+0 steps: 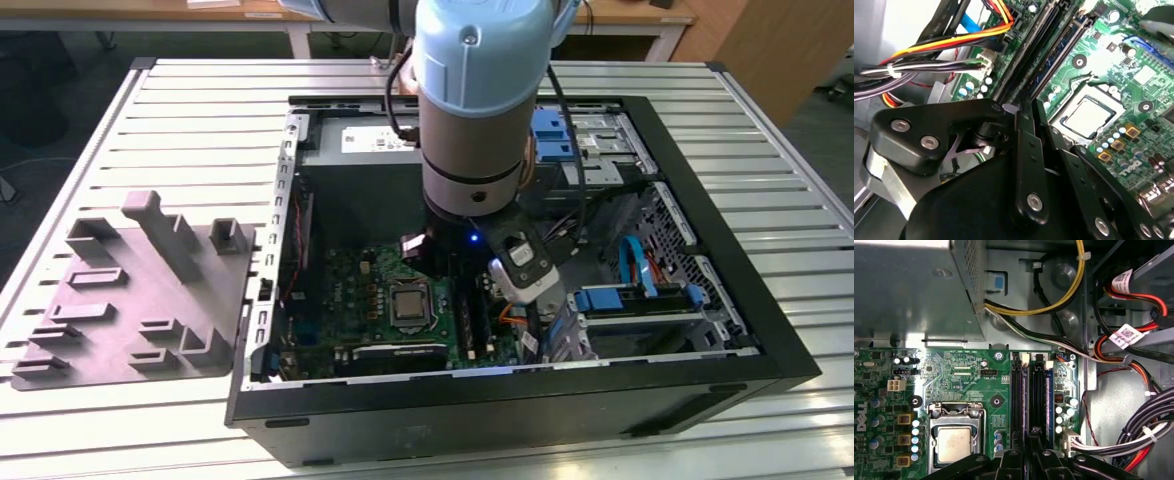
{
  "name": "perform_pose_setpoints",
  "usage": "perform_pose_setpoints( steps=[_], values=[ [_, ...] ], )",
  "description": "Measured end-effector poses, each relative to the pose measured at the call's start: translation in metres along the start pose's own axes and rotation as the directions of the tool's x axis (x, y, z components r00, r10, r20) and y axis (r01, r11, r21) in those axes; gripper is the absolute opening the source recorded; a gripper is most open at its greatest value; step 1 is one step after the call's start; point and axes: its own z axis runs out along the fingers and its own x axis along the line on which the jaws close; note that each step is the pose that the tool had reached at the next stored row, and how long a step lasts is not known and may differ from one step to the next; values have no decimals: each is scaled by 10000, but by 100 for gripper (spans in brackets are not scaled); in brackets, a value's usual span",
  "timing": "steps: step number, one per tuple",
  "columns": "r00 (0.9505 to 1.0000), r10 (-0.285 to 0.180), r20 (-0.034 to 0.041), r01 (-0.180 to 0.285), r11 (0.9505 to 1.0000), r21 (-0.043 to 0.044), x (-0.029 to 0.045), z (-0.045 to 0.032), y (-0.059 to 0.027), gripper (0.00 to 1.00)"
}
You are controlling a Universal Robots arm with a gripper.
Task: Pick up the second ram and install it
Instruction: 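Insert the second ram into the second slot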
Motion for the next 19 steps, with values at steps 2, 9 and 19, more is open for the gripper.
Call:
perform_pose_setpoints(
  steps=[2, 9, 19],
  values=[
    [10000, 0, 0, 0, 10000, -1, -4, -49, 4, 19],
    [10000, -1, 0, 1, 10000, 1, -20, -237, 17, 19],
    [10000, 3, 1, -3, 10000, 4, -22, -254, 19, 19]
  ],
)
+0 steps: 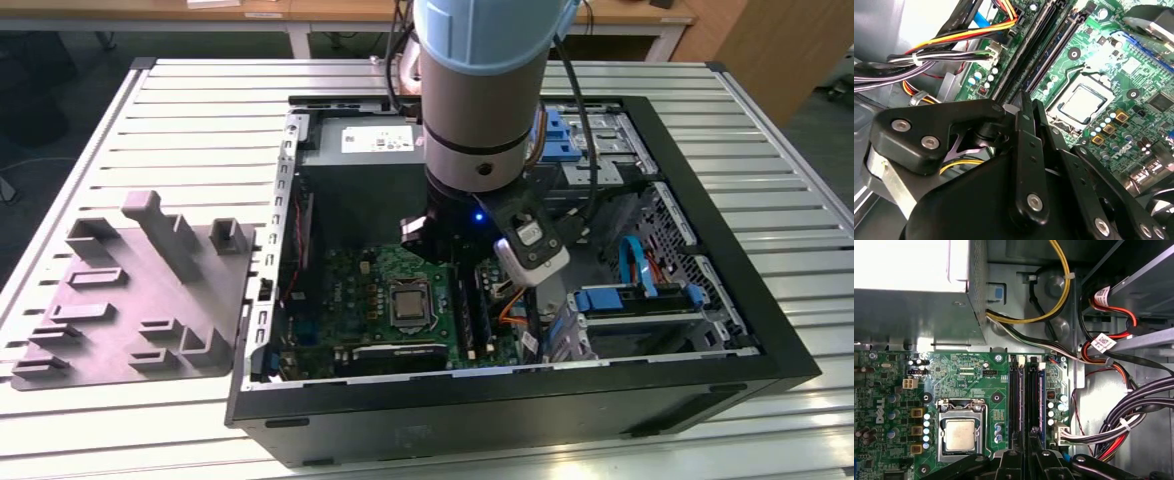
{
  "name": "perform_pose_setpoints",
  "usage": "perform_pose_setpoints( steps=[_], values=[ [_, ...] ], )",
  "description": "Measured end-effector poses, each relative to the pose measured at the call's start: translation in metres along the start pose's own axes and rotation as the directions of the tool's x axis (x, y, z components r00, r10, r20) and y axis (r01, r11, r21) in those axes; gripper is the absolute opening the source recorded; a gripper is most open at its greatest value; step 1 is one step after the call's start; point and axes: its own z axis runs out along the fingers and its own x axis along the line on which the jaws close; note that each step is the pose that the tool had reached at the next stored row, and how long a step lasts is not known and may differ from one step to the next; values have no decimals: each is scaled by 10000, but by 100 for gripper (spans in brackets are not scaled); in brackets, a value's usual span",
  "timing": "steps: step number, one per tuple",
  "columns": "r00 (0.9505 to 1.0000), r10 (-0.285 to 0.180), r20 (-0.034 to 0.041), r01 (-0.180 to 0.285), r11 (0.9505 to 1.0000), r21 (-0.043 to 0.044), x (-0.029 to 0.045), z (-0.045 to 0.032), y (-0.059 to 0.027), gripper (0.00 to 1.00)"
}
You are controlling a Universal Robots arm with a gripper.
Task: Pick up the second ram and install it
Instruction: 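Insert the second ram into the second slot, then press down the second ram until it locks into place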
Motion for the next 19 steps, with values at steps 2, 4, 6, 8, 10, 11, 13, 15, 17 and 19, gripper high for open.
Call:
perform_pose_setpoints(
  steps=[2, 4, 6, 8, 10, 11, 13, 15, 17, 19],
  values=[
    [10000, 0, 0, 0, 10000, 1, 0, -1, 0, 19],
    [10000, 0, 0, 0, 10000, 1, 0, -2, 0, 19],
    [10000, 0, 0, 0, 10000, 1, 0, -3, 0, 19],
    [10000, 1, 0, -1, 10000, 2, 0, -3, 0, 19],
    [10000, 0, 0, 0, 10000, 1, 0, -4, 0, 19],
    [10000, 1, 0, -1, 10000, 1, 0, -4, 0, 17],
    [10000, 0, -1, 0, 10000, 1, 0, -5, 0, 11],
    [10000, 0, -1, 0, 10000, 1, 0, -5, 0, 10],
    [10000, 0, -1, 0, 10000, 2, 0, -6, 0, 10],
    [10000, 1, 0, -1, 10000, 1, -1, -12, 1, 10]
  ],
)
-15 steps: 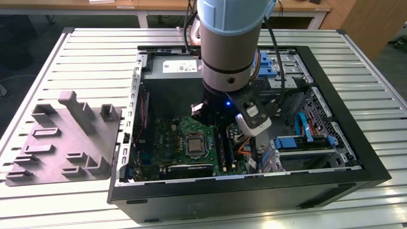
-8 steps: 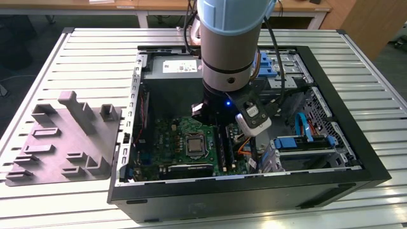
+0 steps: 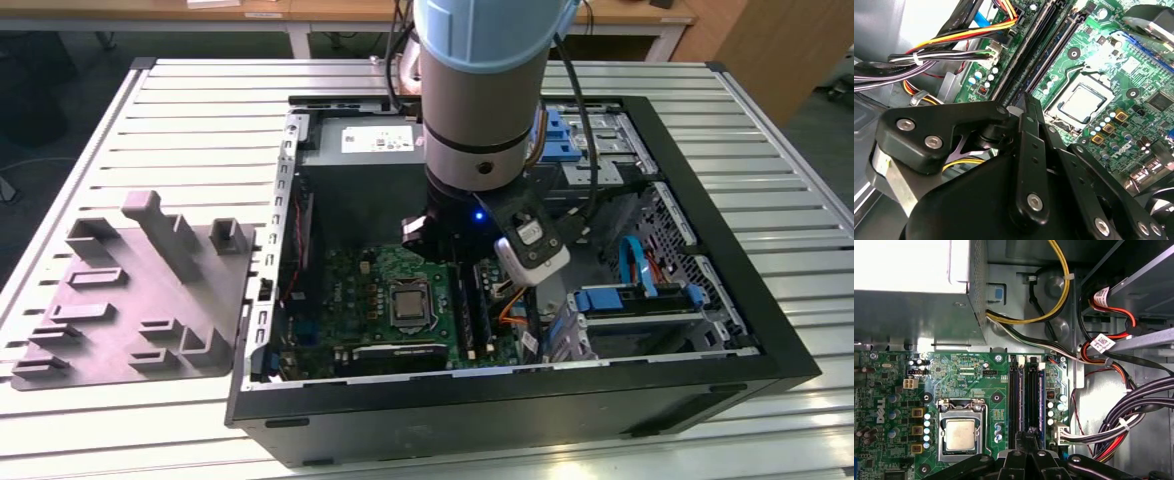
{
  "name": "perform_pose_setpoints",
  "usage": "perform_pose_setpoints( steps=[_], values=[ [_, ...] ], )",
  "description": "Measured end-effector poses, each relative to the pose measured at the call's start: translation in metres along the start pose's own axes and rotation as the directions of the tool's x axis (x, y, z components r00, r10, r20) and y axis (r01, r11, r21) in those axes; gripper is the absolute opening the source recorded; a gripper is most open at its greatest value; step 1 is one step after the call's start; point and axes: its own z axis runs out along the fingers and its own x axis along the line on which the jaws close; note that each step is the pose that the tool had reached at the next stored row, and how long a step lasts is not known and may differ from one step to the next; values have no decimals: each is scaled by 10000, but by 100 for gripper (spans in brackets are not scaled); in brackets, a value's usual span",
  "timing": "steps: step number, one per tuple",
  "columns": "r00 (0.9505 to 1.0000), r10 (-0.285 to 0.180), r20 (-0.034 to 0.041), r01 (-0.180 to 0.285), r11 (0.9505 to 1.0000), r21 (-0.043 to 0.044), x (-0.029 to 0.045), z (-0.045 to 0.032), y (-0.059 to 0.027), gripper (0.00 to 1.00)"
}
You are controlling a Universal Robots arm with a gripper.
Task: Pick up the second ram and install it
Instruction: 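Press down the second ram until it locks into place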
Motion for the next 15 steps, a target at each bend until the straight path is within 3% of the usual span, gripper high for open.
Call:
perform_pose_setpoints(
  steps=[10, 15],
  values=[
    [10000, -1, -1, 1, 10000, 2, -1, -4, 3, 10],
    [10000, 1, 0, -1, 10000, 2, 1, 2, 62, 10]
  ],
)
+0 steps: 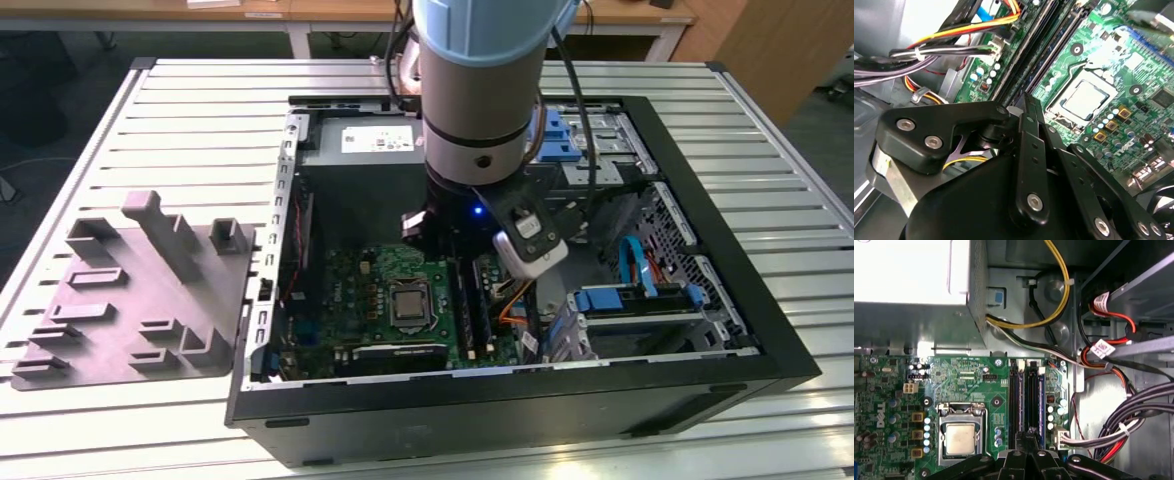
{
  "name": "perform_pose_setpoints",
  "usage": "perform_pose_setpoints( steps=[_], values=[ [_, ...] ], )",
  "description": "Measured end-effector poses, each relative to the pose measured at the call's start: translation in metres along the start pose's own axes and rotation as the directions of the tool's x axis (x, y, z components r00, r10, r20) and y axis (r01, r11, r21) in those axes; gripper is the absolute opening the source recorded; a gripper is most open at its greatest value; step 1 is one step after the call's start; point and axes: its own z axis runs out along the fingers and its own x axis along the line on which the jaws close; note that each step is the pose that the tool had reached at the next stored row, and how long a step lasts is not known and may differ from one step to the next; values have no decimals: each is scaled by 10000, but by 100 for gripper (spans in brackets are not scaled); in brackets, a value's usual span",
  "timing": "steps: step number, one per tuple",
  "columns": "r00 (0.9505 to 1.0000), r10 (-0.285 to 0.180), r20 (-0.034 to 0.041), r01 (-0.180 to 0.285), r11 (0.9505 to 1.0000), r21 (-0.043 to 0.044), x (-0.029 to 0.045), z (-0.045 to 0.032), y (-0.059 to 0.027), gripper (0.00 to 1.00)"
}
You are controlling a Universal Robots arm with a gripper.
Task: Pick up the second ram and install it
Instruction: 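Press down the second ram until it locks into place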
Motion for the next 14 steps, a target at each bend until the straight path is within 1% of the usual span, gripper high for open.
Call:
perform_pose_setpoints(
  steps=[7, 11, 14],
  values=[
    [10000, 26, 2, -26, 10000, 2, 1, 9, 121, 10],
    [9995, 311, 23, -311, 9995, 39, 2, 16, 139, 10],
    [9994, 344, 26, -344, 9994, 43, 3, 22, 175, 10]
  ],
)
